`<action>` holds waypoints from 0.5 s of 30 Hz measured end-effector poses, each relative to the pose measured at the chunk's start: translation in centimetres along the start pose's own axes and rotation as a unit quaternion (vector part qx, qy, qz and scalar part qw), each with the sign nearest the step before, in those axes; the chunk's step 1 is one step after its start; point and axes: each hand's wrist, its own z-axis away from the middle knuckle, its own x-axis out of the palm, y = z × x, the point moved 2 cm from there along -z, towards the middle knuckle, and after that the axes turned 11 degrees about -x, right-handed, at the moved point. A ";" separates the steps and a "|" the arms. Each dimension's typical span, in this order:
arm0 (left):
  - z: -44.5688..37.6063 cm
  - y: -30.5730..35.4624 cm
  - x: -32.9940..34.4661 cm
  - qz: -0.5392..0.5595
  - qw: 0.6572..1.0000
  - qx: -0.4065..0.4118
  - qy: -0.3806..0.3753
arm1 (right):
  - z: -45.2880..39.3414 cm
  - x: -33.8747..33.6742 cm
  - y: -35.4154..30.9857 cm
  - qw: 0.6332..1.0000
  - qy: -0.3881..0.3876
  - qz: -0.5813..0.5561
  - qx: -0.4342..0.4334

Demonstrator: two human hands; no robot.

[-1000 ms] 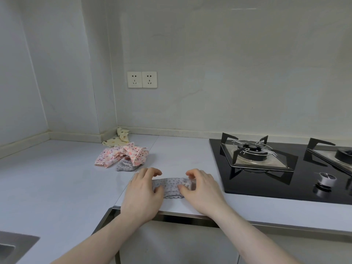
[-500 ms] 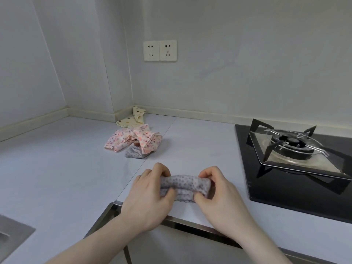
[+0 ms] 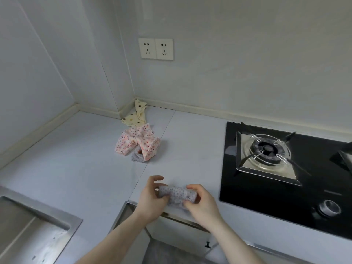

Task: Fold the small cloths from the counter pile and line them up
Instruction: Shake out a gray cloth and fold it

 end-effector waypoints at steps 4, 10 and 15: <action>8.1 6.2 -1.3 0.049 0.997 -0.052 -0.020 | 6.5 -4.8 -6.3 0.993 0.001 -0.099 0.064; 17.7 13.8 -0.4 0.114 0.983 -0.094 -0.112 | 17.7 -12.6 -12.8 0.980 0.069 -0.158 0.097; 19.9 18.3 2.7 0.047 0.978 -0.094 -0.180 | 19.8 -17.8 -13.1 0.969 0.140 -0.180 0.099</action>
